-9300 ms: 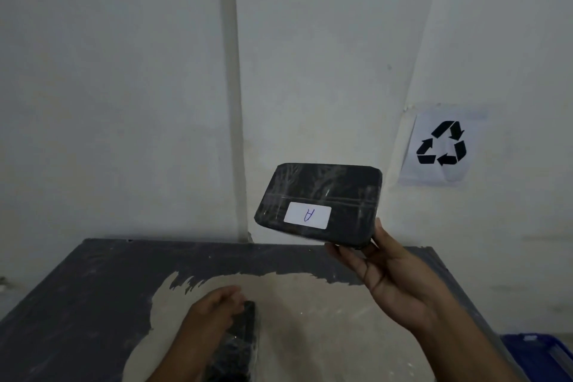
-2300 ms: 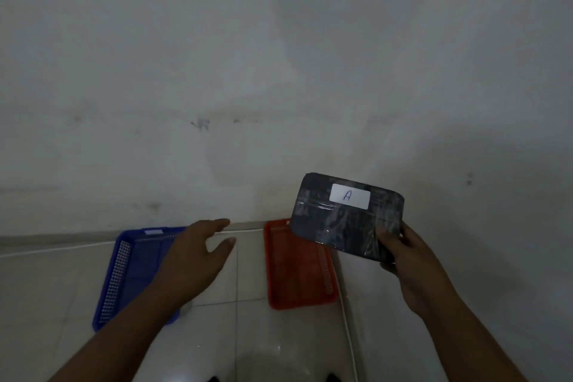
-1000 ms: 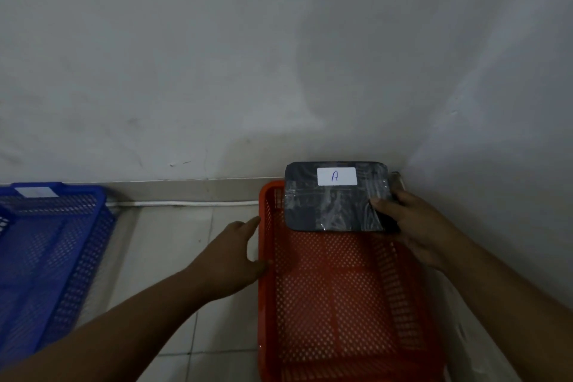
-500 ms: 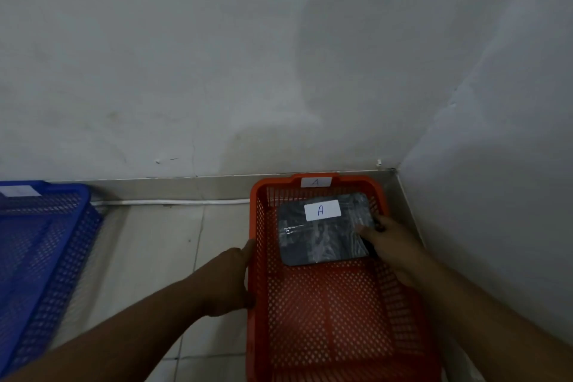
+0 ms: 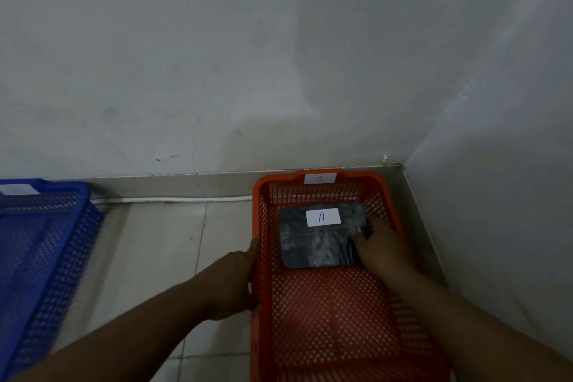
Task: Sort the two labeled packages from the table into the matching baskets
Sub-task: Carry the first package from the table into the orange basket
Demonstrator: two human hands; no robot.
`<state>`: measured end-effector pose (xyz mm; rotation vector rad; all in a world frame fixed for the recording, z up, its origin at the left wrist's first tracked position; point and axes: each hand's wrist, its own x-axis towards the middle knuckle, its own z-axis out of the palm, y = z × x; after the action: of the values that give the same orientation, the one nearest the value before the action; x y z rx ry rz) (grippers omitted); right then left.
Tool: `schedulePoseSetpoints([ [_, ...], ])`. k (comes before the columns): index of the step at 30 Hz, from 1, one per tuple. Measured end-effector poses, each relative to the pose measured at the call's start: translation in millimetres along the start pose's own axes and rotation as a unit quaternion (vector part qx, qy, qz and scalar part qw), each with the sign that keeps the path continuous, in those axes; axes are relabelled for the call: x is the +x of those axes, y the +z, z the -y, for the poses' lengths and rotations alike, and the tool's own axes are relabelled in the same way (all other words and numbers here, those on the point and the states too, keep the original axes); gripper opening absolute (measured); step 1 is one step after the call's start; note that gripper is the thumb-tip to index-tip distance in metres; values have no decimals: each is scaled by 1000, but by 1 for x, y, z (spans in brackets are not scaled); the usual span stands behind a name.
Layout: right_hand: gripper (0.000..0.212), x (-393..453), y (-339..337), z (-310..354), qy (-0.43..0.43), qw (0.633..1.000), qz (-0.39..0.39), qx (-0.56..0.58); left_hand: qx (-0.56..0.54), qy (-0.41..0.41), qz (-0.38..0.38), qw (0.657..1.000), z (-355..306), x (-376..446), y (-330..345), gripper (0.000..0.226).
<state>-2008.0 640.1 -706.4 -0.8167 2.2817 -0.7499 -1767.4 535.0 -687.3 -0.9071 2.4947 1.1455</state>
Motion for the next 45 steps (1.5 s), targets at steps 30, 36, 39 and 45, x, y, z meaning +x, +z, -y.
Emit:
schedulePoseSetpoints([
  [30, 52, 9, 34, 2, -181, 925, 80, -325, 15, 17, 9, 1000, 3, 1, 0, 96],
  [36, 53, 12, 36, -1, -184, 922, 78, -333, 7, 24, 25, 999, 1, 1, -2, 93],
  [39, 54, 12, 37, -3, -182, 926, 81, -322, 8, 12, 30, 999, 1, 1, -3, 99],
  [45, 60, 9, 34, -2, -179, 926, 73, -325, 26, -25, 27, 999, 6, 2, -6, 102],
])
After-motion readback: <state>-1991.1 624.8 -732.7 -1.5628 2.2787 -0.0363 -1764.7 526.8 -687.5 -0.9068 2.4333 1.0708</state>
